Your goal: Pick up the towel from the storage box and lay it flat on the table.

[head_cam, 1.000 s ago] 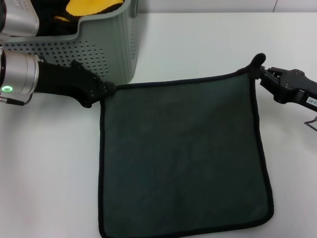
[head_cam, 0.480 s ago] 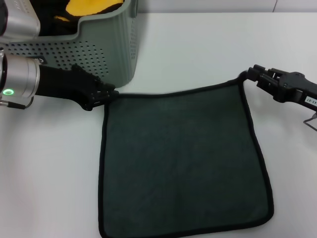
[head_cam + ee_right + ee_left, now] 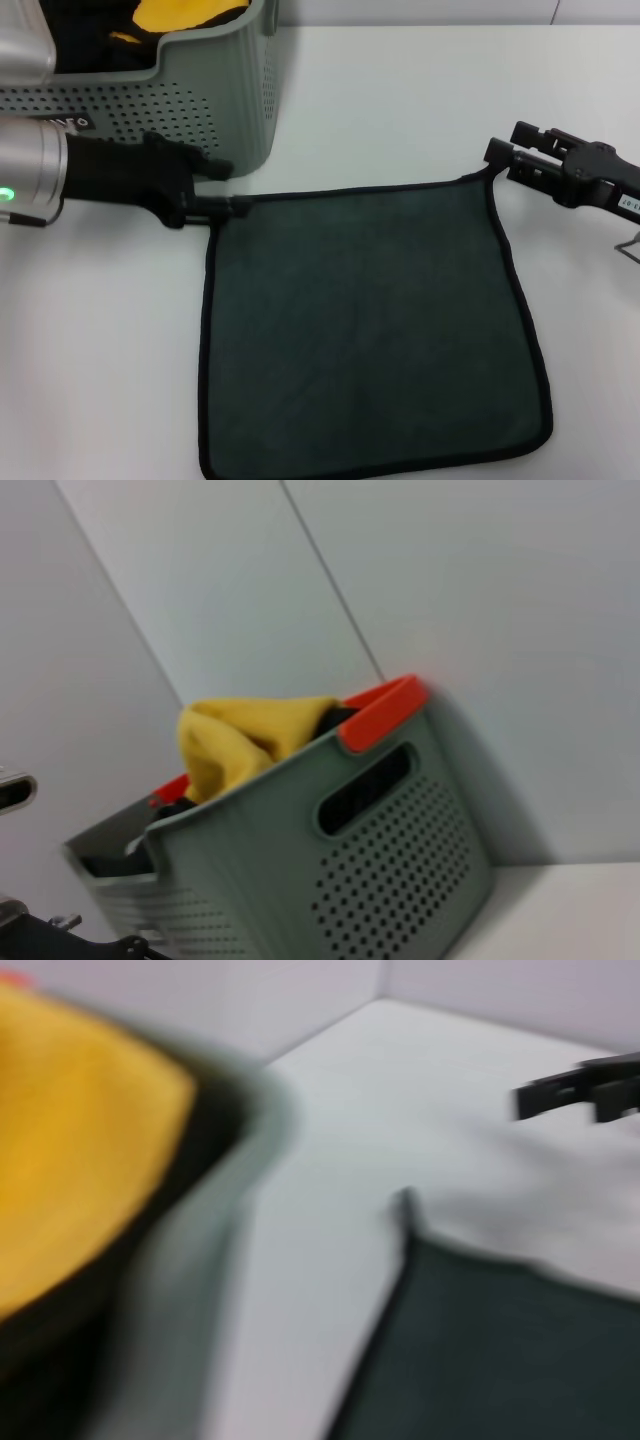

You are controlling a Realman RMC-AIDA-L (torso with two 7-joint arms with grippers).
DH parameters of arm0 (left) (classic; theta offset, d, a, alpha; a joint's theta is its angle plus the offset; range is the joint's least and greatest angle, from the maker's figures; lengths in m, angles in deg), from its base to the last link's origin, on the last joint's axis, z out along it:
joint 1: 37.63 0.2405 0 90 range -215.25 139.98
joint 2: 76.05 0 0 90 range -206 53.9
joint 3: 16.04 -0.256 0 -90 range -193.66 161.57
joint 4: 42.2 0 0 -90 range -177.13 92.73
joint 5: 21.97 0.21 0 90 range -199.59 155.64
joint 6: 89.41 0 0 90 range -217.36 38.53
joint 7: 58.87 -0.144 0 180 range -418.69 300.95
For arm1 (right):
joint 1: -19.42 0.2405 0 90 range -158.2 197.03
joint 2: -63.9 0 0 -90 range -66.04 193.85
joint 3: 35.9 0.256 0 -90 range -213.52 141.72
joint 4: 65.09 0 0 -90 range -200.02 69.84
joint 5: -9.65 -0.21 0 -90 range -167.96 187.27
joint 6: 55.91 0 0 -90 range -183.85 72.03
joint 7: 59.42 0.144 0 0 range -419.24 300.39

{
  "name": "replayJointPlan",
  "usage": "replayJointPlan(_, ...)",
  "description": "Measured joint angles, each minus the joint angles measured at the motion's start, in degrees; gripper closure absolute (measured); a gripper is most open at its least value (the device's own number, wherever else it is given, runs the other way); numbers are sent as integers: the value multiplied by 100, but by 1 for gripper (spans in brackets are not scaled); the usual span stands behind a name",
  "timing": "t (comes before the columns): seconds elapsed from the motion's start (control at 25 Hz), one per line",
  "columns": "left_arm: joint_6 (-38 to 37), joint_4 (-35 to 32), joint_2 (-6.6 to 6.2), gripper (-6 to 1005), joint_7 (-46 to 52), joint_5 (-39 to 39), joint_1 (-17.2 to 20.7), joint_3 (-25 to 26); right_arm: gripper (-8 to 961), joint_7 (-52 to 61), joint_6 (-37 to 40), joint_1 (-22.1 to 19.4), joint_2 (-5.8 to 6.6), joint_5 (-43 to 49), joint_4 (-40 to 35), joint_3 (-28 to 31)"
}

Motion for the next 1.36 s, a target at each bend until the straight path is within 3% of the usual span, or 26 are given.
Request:
replayJointPlan(0.12, -875, 75, -53, 543, -850, -562, 176, -9, 262, -394, 672, -46, 29, 145, -16, -14)
replayJointPlan(0.2, -1885, 274, -75, 484, -2102, -1118, 425, -7, 185, -694, 1296, -69, 39, 540, -123, -24)
replayJointPlan(0.36, -2735, 616, -112, 454, -3449, -2326, 893, -21, 143, -730, 2032, -136, -47, 1369, -629, -136)
replayJointPlan(0.48, -2833, 886, -280, 454, -3452, -2874, 1022, -171, 112, -744, 2237, -186, -133, 1394, -909, -526)
replayJointPlan(0.6, -2834, 1079, -430, 455, -3360, -2956, 1036, -183, 80, -746, 2157, -146, -137, 955, -1032, -1042)
replayJointPlan(0.8, -2834, 1329, -586, 455, -3295, -2971, 1000, -132, 80, -761, 2101, 42, -144, 719, -1226, -1199)
replayJointPlan(1.36, -2745, 1353, -571, 455, -3249, -2940, 1020, 476, 80, -446, 1934, 547, -117, 631, -1420, -1199)
